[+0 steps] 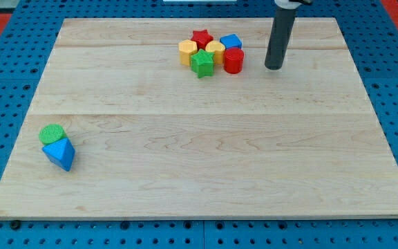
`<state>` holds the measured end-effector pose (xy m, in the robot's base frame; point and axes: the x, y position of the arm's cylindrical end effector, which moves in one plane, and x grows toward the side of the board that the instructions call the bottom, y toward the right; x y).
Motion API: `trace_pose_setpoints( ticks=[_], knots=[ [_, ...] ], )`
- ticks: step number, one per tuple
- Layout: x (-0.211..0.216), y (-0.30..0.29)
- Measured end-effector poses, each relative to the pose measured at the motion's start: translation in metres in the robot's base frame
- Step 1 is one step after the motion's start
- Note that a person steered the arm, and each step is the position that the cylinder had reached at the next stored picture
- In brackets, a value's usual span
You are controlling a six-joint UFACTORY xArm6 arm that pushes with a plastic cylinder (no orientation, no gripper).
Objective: Push the blue triangle slightly right
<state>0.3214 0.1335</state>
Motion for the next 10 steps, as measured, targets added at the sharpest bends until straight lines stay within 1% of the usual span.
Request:
trace_pose_setpoints(
  ticks=[1,3,4,6,7,8,9,10],
  knots=[
    [0.006,-0.009],
    [0.040,-0.136],
    [0.061,-0.178],
    [0.059,-0.278],
    [0.077,-0.369],
    [0.131,-0.403],
    [0.171,-0.403],
    [0.200,-0.370]
  ],
)
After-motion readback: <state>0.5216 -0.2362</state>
